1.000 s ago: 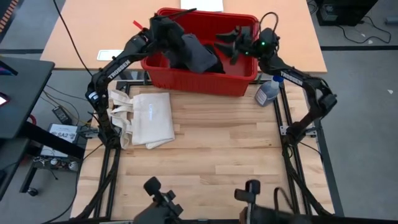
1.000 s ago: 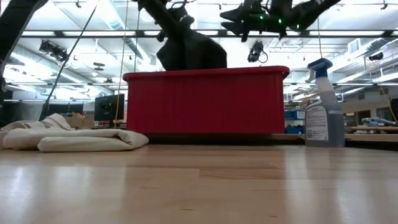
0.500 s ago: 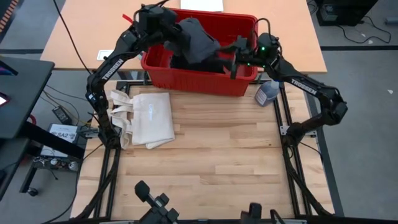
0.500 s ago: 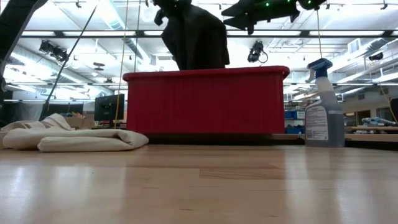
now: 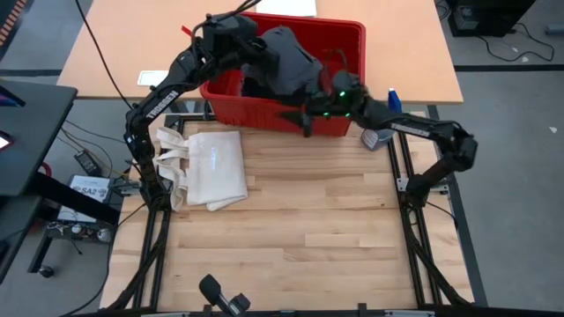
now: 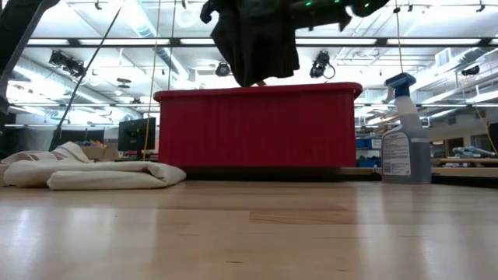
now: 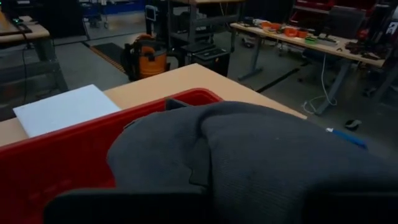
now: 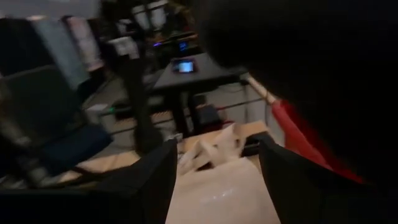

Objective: Sort clothes
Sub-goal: Remove the gray pants from the red bin

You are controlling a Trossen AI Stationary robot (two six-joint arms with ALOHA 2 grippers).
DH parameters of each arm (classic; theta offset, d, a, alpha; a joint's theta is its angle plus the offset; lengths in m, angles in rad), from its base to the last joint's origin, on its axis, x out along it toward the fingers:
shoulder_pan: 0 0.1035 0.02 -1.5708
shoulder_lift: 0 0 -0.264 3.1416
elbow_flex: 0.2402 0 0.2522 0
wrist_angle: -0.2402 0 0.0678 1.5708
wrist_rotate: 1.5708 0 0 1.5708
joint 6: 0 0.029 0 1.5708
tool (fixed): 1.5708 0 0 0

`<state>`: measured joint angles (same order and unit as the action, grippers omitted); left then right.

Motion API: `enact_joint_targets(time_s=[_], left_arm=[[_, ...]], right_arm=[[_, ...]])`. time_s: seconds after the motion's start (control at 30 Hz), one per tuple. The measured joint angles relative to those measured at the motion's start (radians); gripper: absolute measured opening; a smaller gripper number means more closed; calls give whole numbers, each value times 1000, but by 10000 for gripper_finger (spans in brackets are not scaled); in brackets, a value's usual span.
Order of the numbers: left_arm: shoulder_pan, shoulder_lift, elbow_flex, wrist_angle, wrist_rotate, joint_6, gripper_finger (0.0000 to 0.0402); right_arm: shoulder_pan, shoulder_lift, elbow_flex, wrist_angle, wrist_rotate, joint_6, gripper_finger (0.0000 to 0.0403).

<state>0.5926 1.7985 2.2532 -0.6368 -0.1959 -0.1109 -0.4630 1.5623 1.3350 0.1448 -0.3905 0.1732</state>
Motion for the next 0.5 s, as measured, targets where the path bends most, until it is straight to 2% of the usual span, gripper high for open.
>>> enact_joint_targets(time_s=[0.17,0.3,0.4,0.5], left_arm=[[-29,-10,0,30,-16,-41,27],[-58,-51,-1,20,-34,-30,27],[-79,-95,0,-18,-38,3,27],[-103,-126,1,-110,-40,46,27]], right_arm=[[59,61,0,128,239,84,228],[52,68,0,124,417,82,219],[20,56,0,141,459,49,215],[-15,24,0,152,429,37,215]])
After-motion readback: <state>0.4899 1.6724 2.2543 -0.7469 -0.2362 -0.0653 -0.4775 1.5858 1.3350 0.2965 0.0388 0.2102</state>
